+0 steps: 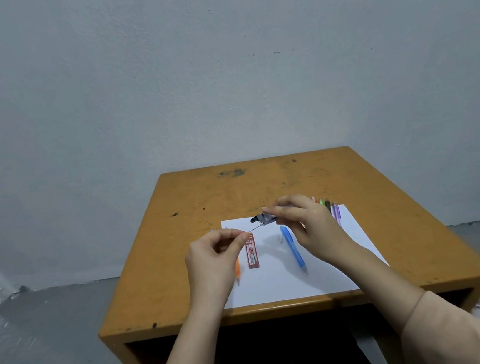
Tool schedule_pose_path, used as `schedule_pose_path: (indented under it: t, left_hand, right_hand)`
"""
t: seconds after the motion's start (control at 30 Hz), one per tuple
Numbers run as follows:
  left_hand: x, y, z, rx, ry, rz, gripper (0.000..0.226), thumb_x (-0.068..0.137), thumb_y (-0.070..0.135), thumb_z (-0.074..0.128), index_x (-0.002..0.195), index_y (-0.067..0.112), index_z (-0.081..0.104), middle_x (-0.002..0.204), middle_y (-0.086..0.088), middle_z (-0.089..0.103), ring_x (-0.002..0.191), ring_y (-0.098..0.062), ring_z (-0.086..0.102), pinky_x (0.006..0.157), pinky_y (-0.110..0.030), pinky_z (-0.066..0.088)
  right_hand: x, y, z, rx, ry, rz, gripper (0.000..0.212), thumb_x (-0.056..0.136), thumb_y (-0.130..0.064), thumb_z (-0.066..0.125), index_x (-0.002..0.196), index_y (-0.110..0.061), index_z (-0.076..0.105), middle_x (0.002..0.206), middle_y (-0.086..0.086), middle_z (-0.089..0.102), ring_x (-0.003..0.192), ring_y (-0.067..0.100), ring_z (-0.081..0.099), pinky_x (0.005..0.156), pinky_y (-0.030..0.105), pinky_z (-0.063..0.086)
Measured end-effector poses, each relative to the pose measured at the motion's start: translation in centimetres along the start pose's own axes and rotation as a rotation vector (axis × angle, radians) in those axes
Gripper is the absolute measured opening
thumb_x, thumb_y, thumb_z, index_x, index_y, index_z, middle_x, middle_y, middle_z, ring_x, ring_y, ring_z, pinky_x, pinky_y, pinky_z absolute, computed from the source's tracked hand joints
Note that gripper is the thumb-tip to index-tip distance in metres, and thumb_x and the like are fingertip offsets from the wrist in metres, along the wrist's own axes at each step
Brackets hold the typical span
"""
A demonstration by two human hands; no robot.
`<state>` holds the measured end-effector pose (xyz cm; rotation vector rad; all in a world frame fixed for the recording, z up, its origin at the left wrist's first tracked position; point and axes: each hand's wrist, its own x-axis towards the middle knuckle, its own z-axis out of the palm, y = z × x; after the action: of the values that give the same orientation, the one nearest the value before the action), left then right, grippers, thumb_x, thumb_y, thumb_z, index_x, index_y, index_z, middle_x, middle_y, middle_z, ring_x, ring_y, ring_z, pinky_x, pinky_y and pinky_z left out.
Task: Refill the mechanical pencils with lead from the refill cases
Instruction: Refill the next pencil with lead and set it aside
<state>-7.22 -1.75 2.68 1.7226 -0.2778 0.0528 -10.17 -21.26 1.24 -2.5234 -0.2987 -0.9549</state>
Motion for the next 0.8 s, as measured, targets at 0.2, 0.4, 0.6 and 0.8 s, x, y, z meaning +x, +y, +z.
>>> schedule_pose_path:
  t: [0.2, 0.4, 0.6, 0.8]
  left_hand:
    - [0.2, 0.4, -0.2, 0.025, -0.006, 0.028, 0.016, 0.079, 0.018, 0.076, 0.073, 0.032, 0.072, 0.068, 0.023, 0.069, 0.073, 0.007, 0.064, 0.067, -0.014, 0.05]
    - [0.3, 0.4, -0.3, 0.057, 0.026, 0.025, 0.006, 0.079, 0.023, 0.076, 0.084, 0.024, 0.077, 0.072, 0.023, 0.067, 0.078, 0.005, 0.064, 0.071, -0.018, 0.052]
    - [0.8, 0.2, -0.3, 0.057, 0.021, 0.03, 0.003, 0.078, 0.023, 0.076, 0.081, 0.025, 0.076, 0.068, 0.022, 0.068, 0.072, 0.011, 0.062, 0.071, -0.027, 0.055]
    - [1.3, -0.2, -0.4, 0.154, 0.018, 0.063, 0.003, 0.081, 0.026, 0.074, 0.081, 0.029, 0.073, 0.078, 0.017, 0.069, 0.077, 0.004, 0.063, 0.071, -0.026, 0.055]
  right_hand:
    - [-0.4, 0.0, 0.1, 0.082, -0.012, 0.115, 0.043, 0.086, 0.009, 0.058, 0.12, -0.018, 0.066, 0.103, 0.001, 0.062, 0.094, 0.001, 0.047, 0.084, -0.001, 0.033]
    - [-0.7, -0.1, 0.3, 0.097, -0.028, 0.186, 0.041, 0.088, 0.006, 0.057, 0.12, -0.019, 0.066, 0.103, -0.009, 0.058, 0.093, 0.004, 0.049, 0.08, 0.0, 0.036]
    - [-0.9, -0.3, 0.4, 0.109, -0.064, 0.273, 0.039, 0.092, -0.001, 0.056, 0.123, -0.024, 0.064, 0.11, -0.003, 0.062, 0.094, -0.003, 0.047, 0.078, -0.003, 0.034]
    - [-1.2, -0.4, 0.6, 0.131, -0.086, 0.333, 0.038, 0.093, -0.005, 0.056, 0.123, -0.025, 0.063, 0.111, -0.004, 0.062, 0.091, -0.005, 0.046, 0.077, -0.002, 0.035]
